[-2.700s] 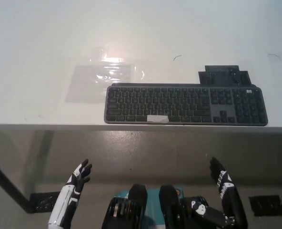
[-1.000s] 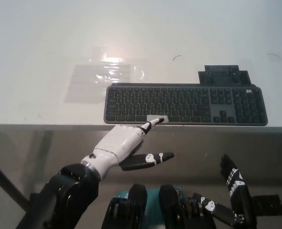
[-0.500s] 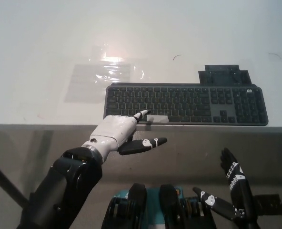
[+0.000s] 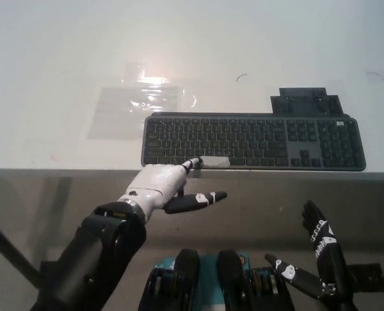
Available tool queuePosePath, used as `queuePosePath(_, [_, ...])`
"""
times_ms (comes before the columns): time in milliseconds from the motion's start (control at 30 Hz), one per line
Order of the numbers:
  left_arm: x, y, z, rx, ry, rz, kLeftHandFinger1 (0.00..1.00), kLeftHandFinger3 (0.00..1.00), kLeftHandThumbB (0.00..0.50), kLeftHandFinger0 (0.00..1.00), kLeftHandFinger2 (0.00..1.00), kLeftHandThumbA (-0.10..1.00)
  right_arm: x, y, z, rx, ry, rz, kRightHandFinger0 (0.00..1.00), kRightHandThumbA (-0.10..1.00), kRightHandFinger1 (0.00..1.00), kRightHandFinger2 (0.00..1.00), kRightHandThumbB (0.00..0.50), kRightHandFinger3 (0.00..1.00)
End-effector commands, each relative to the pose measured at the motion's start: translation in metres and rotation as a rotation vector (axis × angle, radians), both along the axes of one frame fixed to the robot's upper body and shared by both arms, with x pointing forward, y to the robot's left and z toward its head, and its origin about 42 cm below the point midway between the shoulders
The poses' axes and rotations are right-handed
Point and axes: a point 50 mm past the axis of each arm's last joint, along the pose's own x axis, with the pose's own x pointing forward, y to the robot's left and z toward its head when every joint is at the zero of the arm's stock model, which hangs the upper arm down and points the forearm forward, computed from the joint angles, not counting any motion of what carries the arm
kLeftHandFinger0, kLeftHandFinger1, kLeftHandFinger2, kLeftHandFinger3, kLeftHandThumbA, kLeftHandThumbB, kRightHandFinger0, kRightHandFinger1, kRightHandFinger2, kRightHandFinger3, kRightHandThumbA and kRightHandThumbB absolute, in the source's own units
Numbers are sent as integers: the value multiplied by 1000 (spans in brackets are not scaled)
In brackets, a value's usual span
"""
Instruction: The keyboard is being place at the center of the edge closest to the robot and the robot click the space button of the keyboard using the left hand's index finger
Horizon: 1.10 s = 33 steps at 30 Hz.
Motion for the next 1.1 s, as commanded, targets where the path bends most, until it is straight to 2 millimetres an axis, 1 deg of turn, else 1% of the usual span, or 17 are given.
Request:
queuePosePath(0, [6, -13, 8, 45, -33, -4, 237, 1000, 491, 6, 340, 1000, 8, 2, 15, 0, -63, 15, 1000, 1000, 1000, 1000, 302, 1000])
queuePosePath(67, [4, -21, -1, 74, -12, -16, 141, 1000, 492, 0, 267, 1000, 8, 1, 14, -7, -62, 14, 1000, 1000, 1000, 1000, 306, 1000])
queuePosePath(100, [5, -28, -5, 92, 18, -28, 117, 1000, 481, 0, 253, 1000, 11, 3, 16, -1, -60, 11, 1000, 1000, 1000, 1000, 325, 1000])
queuePosePath(133, [5, -31, -10, 97, 24, -32, 56, 1000, 482, 0, 191, 1000, 13, 4, 16, 5, -63, 11, 1000, 1000, 1000, 1000, 317, 1000])
queuePosePath(233, [2, -40, -33, 106, 49, -38, 8, 1000, 500, 0, 128, 1000, 14, 4, 16, 1, -69, 16, 1000, 1000, 1000, 1000, 309, 1000])
queuePosePath(300, [-1, -45, -52, 145, 101, -40, 84, 1000, 499, 43, 215, 1000, 15, 4, 17, 0, -76, 18, 1000, 1000, 1000, 1000, 305, 1000])
queuePosePath(433, [-2, -43, -71, 165, 131, -22, 37, 1000, 500, 0, 204, 1000, 17, 1, 19, -16, -82, 22, 1000, 1000, 1000, 1000, 322, 1000])
queuePosePath(600, [-4, -36, -65, 152, 118, -21, 70, 1000, 491, 0, 251, 1000, 18, 3, 20, -15, -78, 28, 1000, 1000, 1000, 1000, 329, 1000])
queuePosePath(633, [-7, -36, -59, 145, 109, -27, 60, 1000, 493, 0, 243, 1000, 17, 3, 20, -16, -73, 28, 1000, 1000, 1000, 1000, 341, 1000])
queuePosePath(667, [-10, -36, -53, 128, 95, -35, 14, 1000, 497, 0, 178, 1000, 18, 3, 20, -18, -70, 26, 1000, 1000, 1000, 1000, 345, 1000])
queuePosePath(700, [-13, -36, -48, 107, 78, -44, 1, 1000, 498, 0, 157, 1000, 18, 3, 21, -20, -70, 25, 1000, 1000, 1000, 1000, 347, 1000])
queuePosePath(767, [-28, -40, -24, 43, 10, -94, 0, 1000, 489, 0, 64, 1000, 17, 3, 21, -16, -70, 26, 1000, 1000, 1000, 1000, 339, 1000])
queuePosePath(800, [-38, -43, -7, 13, -24, -117, 12, 1000, 485, 0, 77, 1000, 18, 2, 22, -15, -70, 28, 1000, 1000, 1000, 1000, 340, 1000])
queuePosePath(900, [-72, -46, 41, -112, -153, -213, 0, 1000, 460, 0, 10, 1000, 18, 2, 20, -23, -64, 32, 1000, 1000, 1000, 1000, 335, 1000])
queuePosePath(967, [-87, -46, 56, -163, -217, -250, 0, 1000, 450, 0, 0, 1000, 17, 2, 19, -28, -60, 37, 1000, 1000, 1000, 1000, 335, 1000])
queuePosePath(1033, [-115, -42, 87, -244, -304, -312, 0, 1000, 429, 0, 0, 1000, 15, 1, 16, -53, -72, 36, 1000, 1000, 1000, 1000, 304, 1000])
queuePosePath(1067, [-124, -40, 95, -273, -325, -333, 0, 1000, 427, 0, 0, 1000, 14, 1, 15, -54, -73, 37, 1000, 1000, 1000, 1000, 300, 1000])
